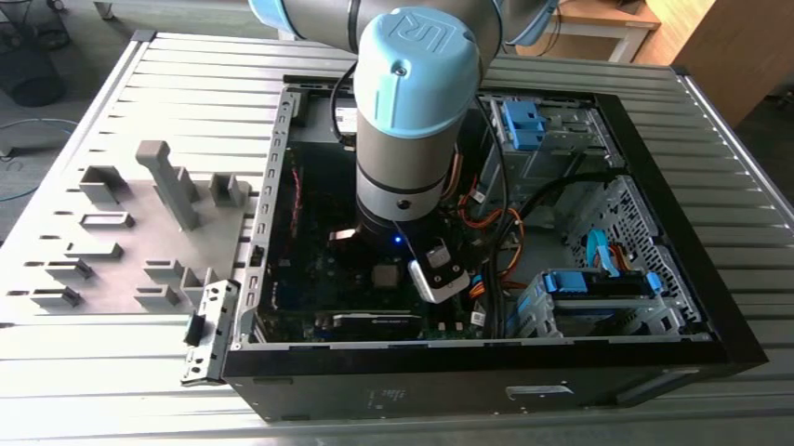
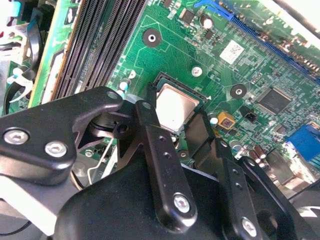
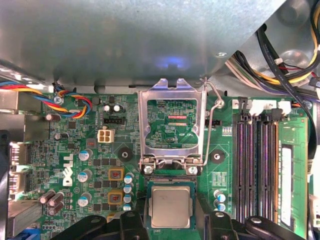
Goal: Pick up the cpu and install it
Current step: 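Place the cpu into insertion slot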
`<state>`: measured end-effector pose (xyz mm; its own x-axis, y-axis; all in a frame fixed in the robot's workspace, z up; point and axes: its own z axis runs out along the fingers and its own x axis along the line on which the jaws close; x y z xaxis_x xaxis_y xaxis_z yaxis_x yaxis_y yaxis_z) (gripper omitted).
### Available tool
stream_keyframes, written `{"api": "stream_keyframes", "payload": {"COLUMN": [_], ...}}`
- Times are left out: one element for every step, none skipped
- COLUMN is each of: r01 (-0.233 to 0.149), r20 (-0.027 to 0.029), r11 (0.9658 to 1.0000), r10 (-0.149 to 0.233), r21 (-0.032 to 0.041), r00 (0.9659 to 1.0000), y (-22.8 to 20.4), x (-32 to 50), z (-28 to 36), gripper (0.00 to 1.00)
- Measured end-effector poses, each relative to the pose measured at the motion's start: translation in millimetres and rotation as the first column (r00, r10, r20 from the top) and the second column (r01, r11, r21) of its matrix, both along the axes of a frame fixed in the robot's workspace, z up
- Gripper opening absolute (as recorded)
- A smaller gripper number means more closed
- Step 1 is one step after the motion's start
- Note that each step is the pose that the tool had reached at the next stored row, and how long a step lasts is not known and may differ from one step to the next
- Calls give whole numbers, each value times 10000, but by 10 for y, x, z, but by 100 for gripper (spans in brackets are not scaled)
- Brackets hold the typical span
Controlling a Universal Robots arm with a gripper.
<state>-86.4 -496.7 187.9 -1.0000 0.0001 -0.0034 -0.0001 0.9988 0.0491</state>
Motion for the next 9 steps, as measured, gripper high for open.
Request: {"api": "stream_keyframes", "payload": {"r01": [0,0,0,0,0,0,0,0,0], "r20": [-1,-2,-4,-5,-5,-4,-4,-4,-3], "r11": [10000,10000,10000,10000,10000,10000,10000,10000,10000], "r10": [0,0,0,0,0,0,0,0,0], "r21": [0,-3,-7,-8,-9,-8,-7,-7,-7], "r00": [10000,10000,10000,10000,10000,10000,10000,10000,10000], "y": [0,-1,-1,-1,-1,-1,-1,-1,-1], "x": [0,0,-1,-1,-1,-1,-1,-1,-1], "z": [1,3,5,5,5,6,8,9,10], "gripper": [47,47,47,47,47,47,47,47,47]}}
